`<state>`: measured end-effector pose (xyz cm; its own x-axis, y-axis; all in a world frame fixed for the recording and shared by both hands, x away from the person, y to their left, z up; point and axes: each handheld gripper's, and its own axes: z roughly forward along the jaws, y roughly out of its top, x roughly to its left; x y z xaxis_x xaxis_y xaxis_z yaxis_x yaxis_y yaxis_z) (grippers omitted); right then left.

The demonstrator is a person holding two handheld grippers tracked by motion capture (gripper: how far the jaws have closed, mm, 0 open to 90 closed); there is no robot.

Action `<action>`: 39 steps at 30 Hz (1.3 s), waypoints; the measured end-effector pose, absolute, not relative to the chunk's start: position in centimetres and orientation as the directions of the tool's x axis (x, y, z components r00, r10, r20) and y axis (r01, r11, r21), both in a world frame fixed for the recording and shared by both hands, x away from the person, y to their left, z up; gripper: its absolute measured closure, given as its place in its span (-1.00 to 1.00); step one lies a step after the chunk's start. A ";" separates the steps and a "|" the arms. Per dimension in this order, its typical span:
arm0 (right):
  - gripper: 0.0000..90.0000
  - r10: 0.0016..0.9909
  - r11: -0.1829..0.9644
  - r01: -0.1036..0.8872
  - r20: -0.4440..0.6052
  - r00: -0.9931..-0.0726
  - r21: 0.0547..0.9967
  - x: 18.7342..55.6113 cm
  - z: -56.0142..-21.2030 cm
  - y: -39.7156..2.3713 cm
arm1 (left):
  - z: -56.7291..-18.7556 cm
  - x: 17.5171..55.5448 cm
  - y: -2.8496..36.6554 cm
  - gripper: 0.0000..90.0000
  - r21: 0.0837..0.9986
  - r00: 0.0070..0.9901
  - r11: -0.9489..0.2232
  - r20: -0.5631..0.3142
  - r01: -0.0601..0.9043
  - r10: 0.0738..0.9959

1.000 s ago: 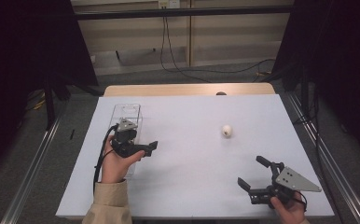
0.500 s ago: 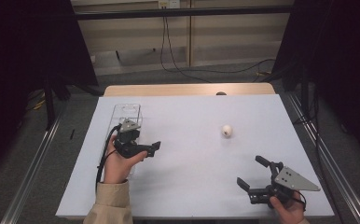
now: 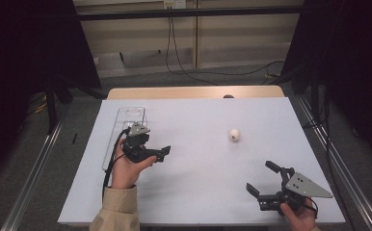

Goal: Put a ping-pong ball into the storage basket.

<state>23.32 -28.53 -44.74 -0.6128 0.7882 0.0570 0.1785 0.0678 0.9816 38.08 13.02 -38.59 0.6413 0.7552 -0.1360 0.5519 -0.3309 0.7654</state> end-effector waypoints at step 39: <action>-1.00 0.786 0.071 0.178 0.055 -0.616 0.981 23.4 -44.7 -28.5 | -39.6 38.0 10.0 -0.80 0.774 0.682 -0.358 -0.128 0.523 0.720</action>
